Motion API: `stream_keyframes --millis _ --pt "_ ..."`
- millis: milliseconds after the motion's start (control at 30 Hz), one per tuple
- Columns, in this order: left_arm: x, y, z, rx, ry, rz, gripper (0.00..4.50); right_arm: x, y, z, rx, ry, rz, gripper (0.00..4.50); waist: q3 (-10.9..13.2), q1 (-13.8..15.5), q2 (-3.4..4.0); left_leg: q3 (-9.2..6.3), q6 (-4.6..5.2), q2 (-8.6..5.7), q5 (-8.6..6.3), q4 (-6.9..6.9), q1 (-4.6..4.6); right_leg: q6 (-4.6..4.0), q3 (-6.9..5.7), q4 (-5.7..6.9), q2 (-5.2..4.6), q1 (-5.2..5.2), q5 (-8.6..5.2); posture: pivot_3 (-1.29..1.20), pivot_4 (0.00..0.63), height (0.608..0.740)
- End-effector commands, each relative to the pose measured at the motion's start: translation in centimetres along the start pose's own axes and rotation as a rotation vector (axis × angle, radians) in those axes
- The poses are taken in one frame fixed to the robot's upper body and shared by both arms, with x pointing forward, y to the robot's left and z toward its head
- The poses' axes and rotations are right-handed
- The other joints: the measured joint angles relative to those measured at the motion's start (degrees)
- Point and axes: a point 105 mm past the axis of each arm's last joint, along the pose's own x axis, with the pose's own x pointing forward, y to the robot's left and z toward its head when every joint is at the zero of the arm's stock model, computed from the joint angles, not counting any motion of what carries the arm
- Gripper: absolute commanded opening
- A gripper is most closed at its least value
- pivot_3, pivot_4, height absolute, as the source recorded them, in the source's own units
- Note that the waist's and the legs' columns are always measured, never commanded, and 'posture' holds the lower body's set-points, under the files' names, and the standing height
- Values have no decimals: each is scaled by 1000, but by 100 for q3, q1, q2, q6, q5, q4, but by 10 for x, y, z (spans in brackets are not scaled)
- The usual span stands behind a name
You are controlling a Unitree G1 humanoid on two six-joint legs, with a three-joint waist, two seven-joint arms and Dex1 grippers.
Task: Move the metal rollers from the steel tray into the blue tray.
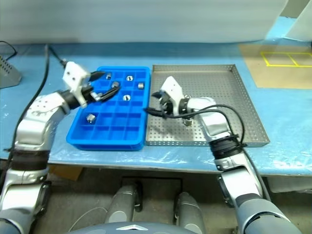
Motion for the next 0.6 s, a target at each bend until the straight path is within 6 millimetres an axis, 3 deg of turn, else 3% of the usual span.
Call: stream_keyframes --millis 33,200,333,600 --pt "39 -21 -8 25 7 -133 4273 -25 -15 9 -16 -30 -110 3713 0 -41 -1 0 0 2 1 0 0 2 1 0 2 -1 1 -107 150 740" --pt "83 -53 -24 52 46 -287 4273 -54 -27 5 -9 -13 -247 3713 0 -257 -2 1 11 -1 -5 4 -12 29 2 -2 5 -9 18 -232 150 740" --pt "111 -58 -44 40 151 -243 4273 -73 -21 -3 9 10 -326 3713 0 -441 -4 0 23 -6 -12 6 -15 36 1 -5 6 -5 22 -335 150 740" --pt "124 -54 -64 51 290 -135 4273 -90 -13 -16 46 42 -430 3713 0 -727 -4 0 53 -7 -31 28 -15 35 3 -12 6 3 22 -408 150 740"
